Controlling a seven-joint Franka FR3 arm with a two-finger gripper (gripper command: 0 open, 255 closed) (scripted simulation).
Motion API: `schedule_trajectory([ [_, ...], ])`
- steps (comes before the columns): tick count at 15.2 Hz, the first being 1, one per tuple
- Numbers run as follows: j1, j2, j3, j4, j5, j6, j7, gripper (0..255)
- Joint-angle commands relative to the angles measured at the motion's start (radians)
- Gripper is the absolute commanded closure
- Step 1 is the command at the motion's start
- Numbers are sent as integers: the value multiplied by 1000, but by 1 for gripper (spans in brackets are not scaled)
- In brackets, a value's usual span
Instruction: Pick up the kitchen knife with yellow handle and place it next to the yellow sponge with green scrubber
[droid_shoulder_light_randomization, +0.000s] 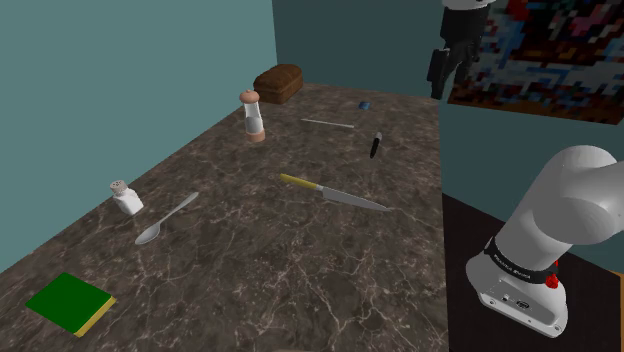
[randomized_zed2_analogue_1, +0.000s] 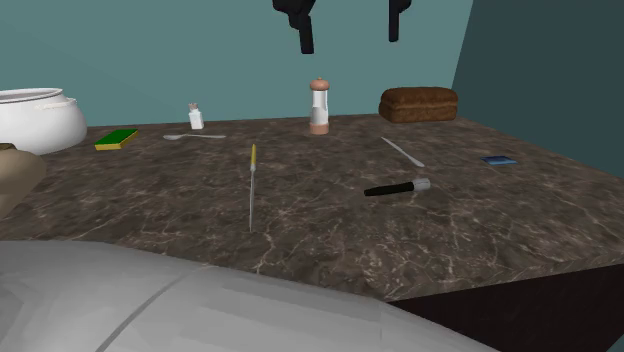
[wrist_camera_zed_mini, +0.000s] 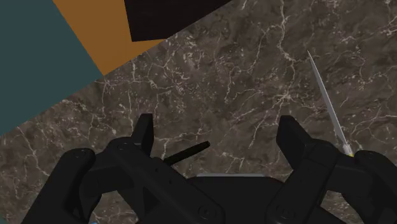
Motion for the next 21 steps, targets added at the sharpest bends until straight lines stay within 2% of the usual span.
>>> schedule_trajectory([
  [1, 0, 0, 0, 0, 0, 0, 0, 0],
  [11, 94, 169, 41, -129, 67, 330, -48, 0],
  [21, 183, 429, 100, -150, 121, 645, -107, 0],
])
